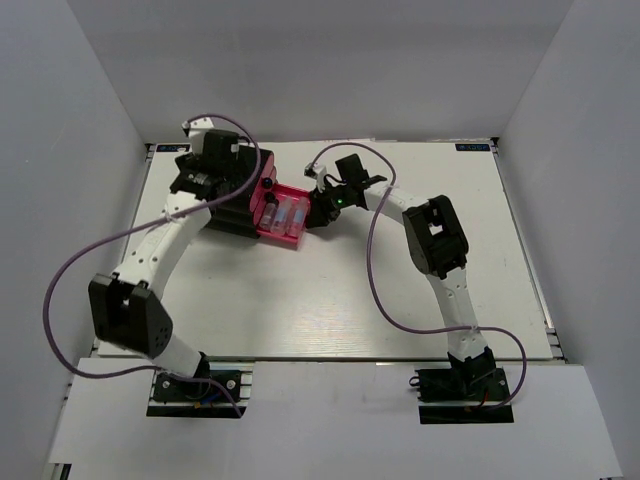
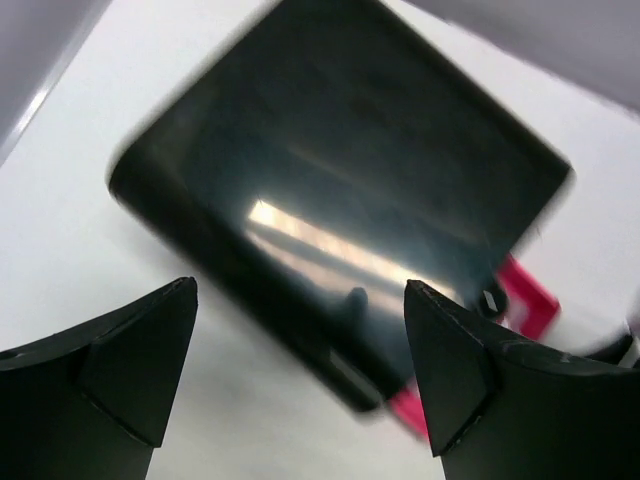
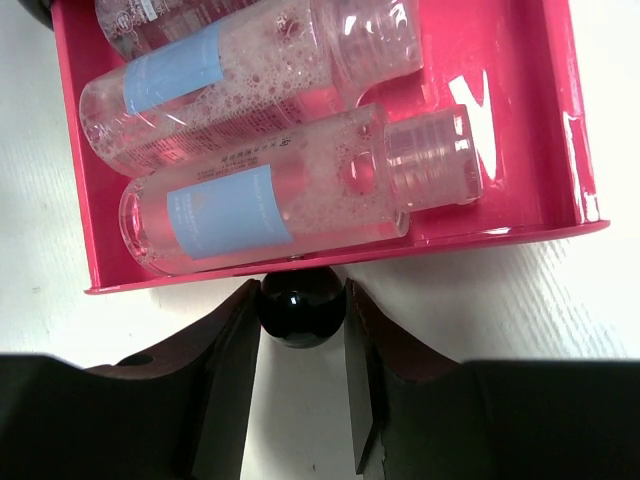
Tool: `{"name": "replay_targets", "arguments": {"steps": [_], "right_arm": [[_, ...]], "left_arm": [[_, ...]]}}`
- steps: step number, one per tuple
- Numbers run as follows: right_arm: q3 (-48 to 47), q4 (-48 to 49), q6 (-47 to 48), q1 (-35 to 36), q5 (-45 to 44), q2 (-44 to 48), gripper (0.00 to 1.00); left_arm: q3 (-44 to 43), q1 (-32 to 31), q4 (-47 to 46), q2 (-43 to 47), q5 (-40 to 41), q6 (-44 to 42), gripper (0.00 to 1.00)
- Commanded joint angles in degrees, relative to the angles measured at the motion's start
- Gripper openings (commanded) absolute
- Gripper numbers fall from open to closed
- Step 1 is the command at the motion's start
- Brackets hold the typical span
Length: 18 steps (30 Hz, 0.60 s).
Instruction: Organize the makeup
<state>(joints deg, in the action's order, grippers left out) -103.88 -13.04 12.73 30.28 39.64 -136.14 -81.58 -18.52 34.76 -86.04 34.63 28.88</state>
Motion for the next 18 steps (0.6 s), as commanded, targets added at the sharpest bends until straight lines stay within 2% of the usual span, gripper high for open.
{"name": "replay_targets", "arguments": {"steps": [1,7,12,18], "right_arm": [[-3.35,2.67,1.51,1.18,-0.35,-1.85,0.13],[-5.99,2.23,1.24,1.71,-0.26,-3.34,0.13],[-6.34,2.31,0.81,1.97,0.09,-3.44,0.13],[-7.04,4.59,0.1,2.06,1.93,-3.79,0.1]], "left_arm": [[-7.0,6.38,-2.94,-3.07,-1.32,-3.66,0.94],[-13.76,16.39,-4.18,-10.19,-6.85,-4.63,0.96],[-17.64,23.08,-4.09,-17.21,-18.09,-1.38,0.96],[-14.76,25.91,-7.77,-18.9,-31.09,-0.41,0.96]]}}
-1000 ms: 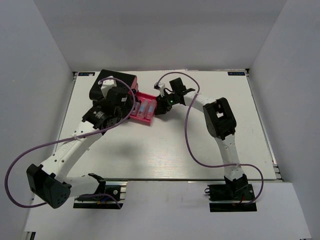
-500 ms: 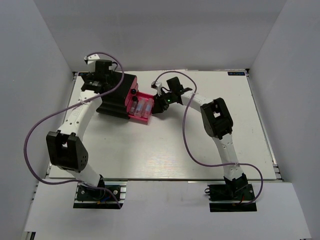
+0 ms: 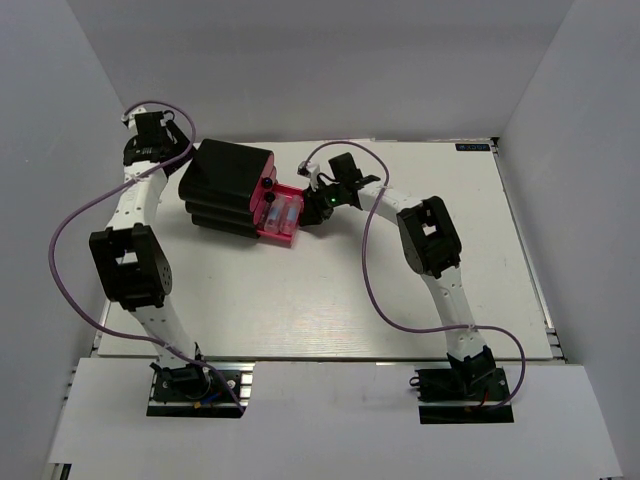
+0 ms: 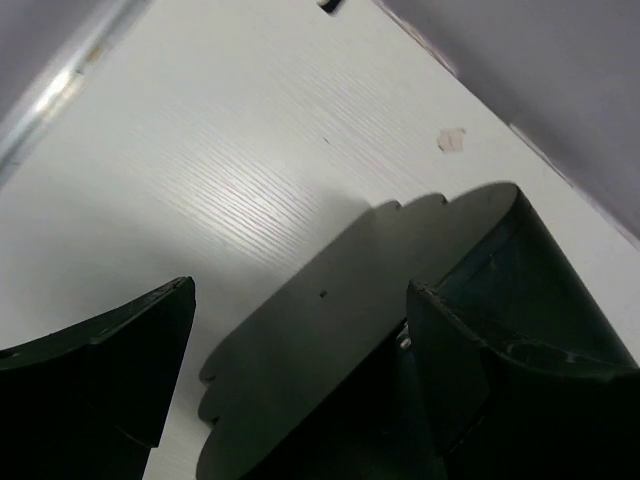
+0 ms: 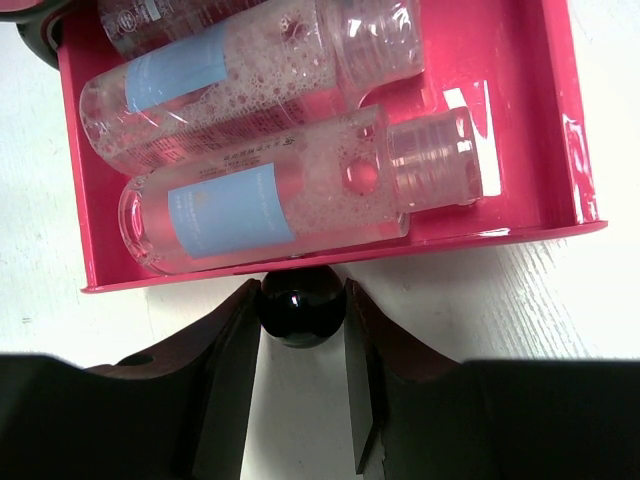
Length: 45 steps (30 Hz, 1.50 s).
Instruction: Organize the makeup
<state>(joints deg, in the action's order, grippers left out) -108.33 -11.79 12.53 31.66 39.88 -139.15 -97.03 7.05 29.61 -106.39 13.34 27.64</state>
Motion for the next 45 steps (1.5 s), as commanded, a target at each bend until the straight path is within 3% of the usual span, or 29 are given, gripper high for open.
{"name": "replay_targets", "arguments": {"steps": [1,8,14,20,26,27,31,40,45], "right_arm": [[-3.54,3.44,0.3,0.6,2.04,-1.03,0.1],[-11.62,5.28,-0.93,3.05,1.35,-5.6,0.1],[-16.73,9.67,-4.18,5.16,-1.11,-9.11,0.09],[-17.52,17.58,-6.82,7.45,-3.31,-10.43,0.07],[-18.14,19.53,-7.96,9.03,-4.98,-11.14,0.07],[-17.27,19.61,-8.05,9.03,-4.99,-10.71,0.09],[-13.75,20.32,-8.49,8.95,-6.04,-8.77,0.4],[-5.5,23.73,-11.03,8.59,-5.16,-4.03,0.7],[-1.62,26.29,-12.09,8.33,-6.39,-0.51,0.77]], "left_arm": [[1.84,1.12,-3.41,1.71,-12.09,0.75,0.95],[8.79,2.97,-6.93,2.06,-25.46,0.75,0.92],[10.98,3.5,-6.67,2.32,-28.98,0.93,0.91],[13.8,3.5,-6.75,3.29,-31.01,1.02,0.91],[14.51,3.5,-6.84,3.38,-32.06,1.45,0.91],[14.42,3.5,-6.84,3.29,-32.06,1.71,0.91],[13.54,3.5,-6.49,2.77,-31.36,3.12,0.92],[11.87,4.11,-4.12,2.85,-28.03,6.29,0.98],[9.85,8.32,-1.4,3.99,-24.25,8.57,0.98]]}}
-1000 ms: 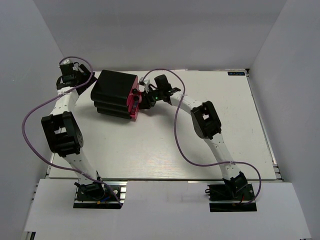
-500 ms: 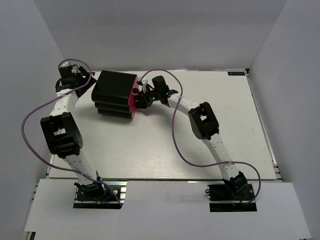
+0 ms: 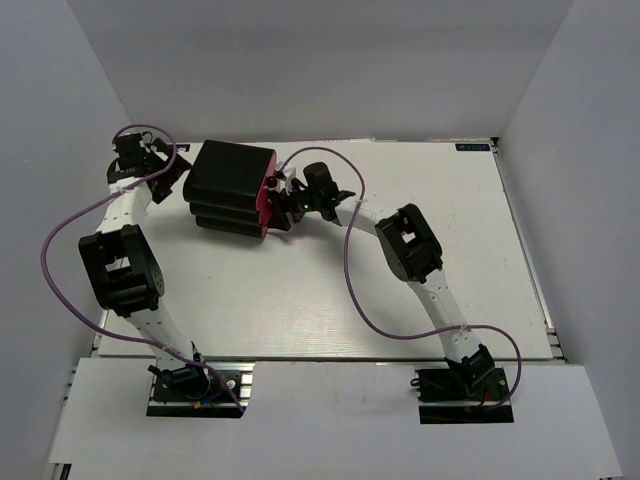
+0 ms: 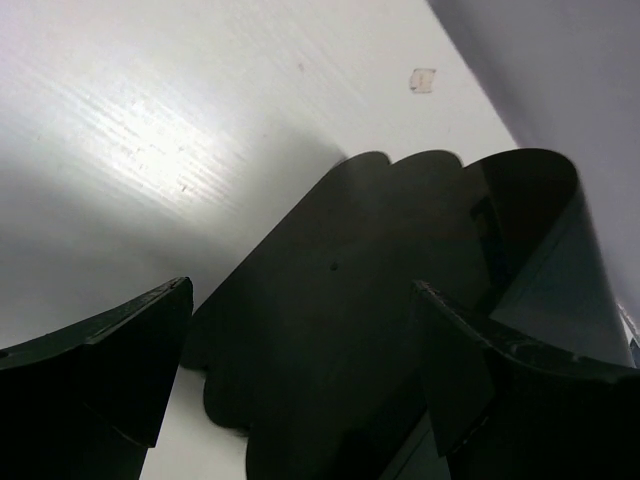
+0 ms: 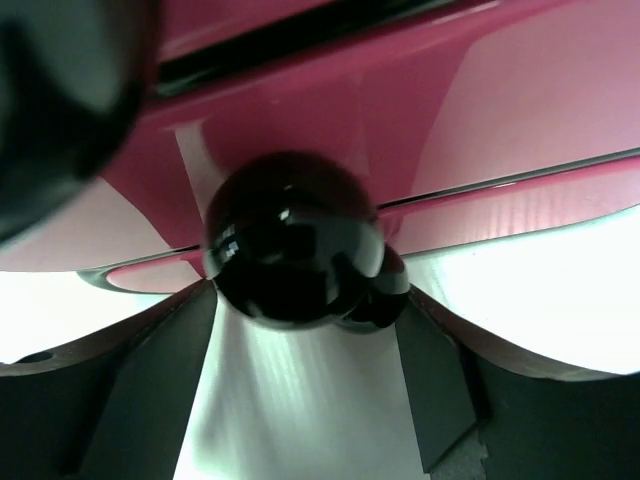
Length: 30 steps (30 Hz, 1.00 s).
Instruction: Organize the makeup
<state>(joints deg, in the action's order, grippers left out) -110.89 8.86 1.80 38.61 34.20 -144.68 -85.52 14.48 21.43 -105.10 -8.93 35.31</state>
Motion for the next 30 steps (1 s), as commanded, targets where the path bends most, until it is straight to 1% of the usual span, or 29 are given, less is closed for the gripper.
{"name": "replay_targets", "arguments": {"steps": [1,5,6,11,14,18,19,23,24,26,27,28,29,30], "right_arm": [[1.98,5.73,-1.28,1.12,-0.71,5.37,0.78],[4.88,6.25,-1.19,0.59,-0.97,7.65,0.84],[5.59,6.52,-1.19,0.33,-1.06,8.18,0.89],[12.61,9.33,-1.36,-1.25,-2.55,12.57,0.89],[15.08,9.68,-1.19,-1.87,-2.03,14.77,0.89],[20.17,9.42,-0.58,-3.01,-1.59,17.85,0.89],[20.8,8.72,-0.05,-3.19,-1.59,19.33,0.89],[24.74,-0.13,4.69,-4.42,-4.13,25.05,0.89],[25.8,-1.29,5.05,-4.86,-4.92,27.93,0.89],[27.74,-3.75,5.75,-5.65,-7.38,31.02,0.89],[29.66,-5.94,6.36,-5.83,-9.82,34.17,0.89],[30.55,-6.66,6.28,-6.0,-11.5,35.6,0.89],[31.34,-7.8,6.2,-6.26,-14.04,36.83,0.89],[32.31,-10.85,6.11,-6.88,-14.33,39.02,0.89]], "left_arm": [[-1.93,1.42,7.04,3.05,-1.71,1.77,0.98],[-2.81,3.88,7.92,3.85,-0.3,3.62,0.98],[-2.9,4.58,8.1,4.11,-0.21,3.8,0.98],[-2.11,6.34,8.63,6.65,0.14,4.5,0.98],[-0.45,6.97,8.63,8.06,0.31,5.12,0.98],[3.5,7.49,7.75,12.79,-0.21,5.3,0.98],[4.3,7.49,7.57,13.86,-0.65,4.95,0.98],[10.0,6.17,5.48,21.67,-2.84,1.26,0.98],[13.58,5.65,4.59,25.78,-4.41,-0.84,0.98],[18.34,5.65,-1.1,31.07,-14.06,-2.17,0.98],[21.67,5.04,-2.96,36.23,-17.06,-3.39,0.98],[22.84,4.25,-5.41,38.54,-22.57,-4.01,0.98],[23.81,4.24,-6.39,40.65,-25.15,-4.54,0.98],[24.43,3.72,-6.49,42.5,-27.0,-5.07,0.98]]}}
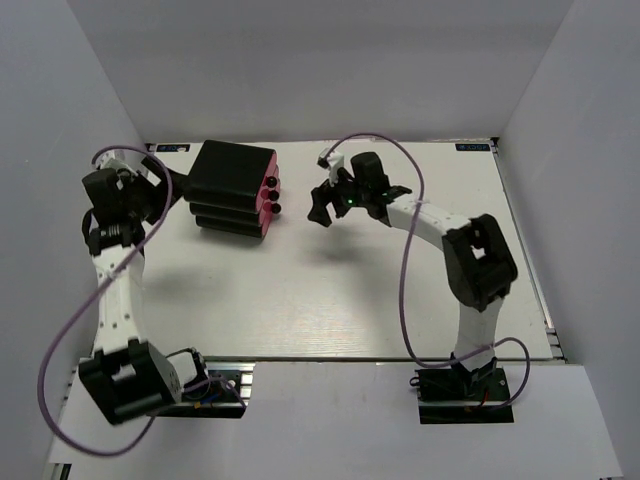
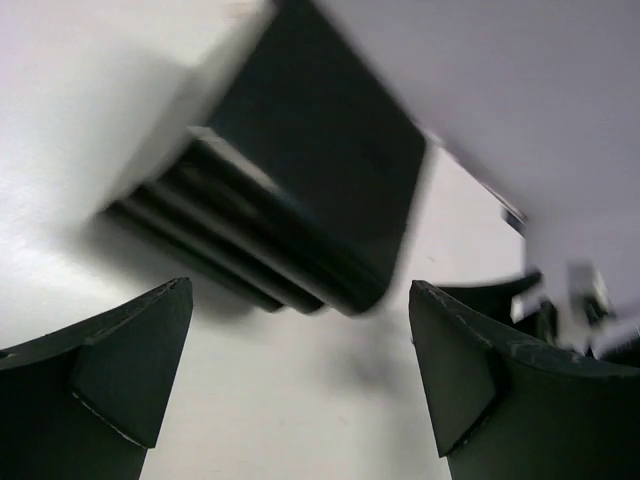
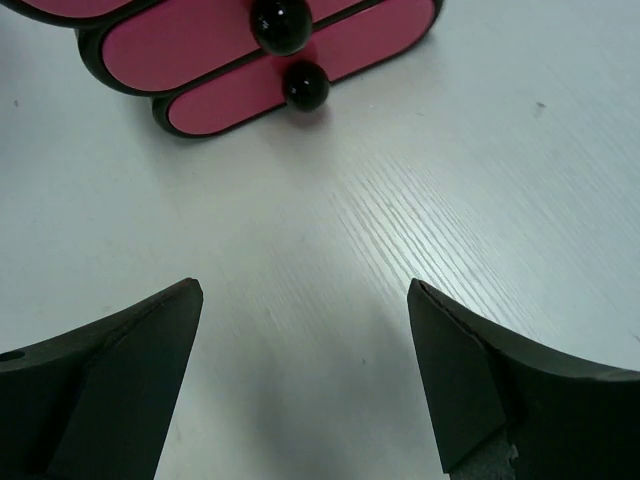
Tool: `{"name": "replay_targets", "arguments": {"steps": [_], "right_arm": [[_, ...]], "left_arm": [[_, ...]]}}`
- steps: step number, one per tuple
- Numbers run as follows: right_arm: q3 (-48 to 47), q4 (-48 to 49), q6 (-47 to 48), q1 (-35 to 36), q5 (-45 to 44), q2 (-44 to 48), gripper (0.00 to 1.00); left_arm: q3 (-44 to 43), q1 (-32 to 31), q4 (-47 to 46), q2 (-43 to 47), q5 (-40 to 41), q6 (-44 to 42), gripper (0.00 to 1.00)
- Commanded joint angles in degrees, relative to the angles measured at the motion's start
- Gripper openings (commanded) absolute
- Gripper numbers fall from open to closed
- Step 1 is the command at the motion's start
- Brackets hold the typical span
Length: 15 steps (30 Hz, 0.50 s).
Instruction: Organize the makeup
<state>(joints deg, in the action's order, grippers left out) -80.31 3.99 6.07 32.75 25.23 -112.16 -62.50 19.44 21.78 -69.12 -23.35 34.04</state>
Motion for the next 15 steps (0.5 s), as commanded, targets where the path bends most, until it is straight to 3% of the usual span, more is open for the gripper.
{"name": "replay_targets", "arguments": {"steps": [1,7,11,15], "right_arm": [[2.17,-7.05,1.24,-1.11,-6.15,7.47,0.89],[2.61,-15.93,-1.67,-4.54,-8.37,10.99,0.89],[6.56,-12.61,-1.49,-6.73,-4.77,14.5,0.89],[9.47,-8.65,-2.72,-8.23,-1.33,17.23,0.88]], "left_arm": [[2.37,-1.25,-6.49,9.42,-15.9,-3.89,0.98],[8.52,-1.86,-4.46,18.22,-21.03,-2.15,0.98],[13.98,-2.91,-5.61,24.37,-22.26,1.11,0.98],[13.28,-3.45,-4.12,25.09,-22.35,0.41,0.98]]}}
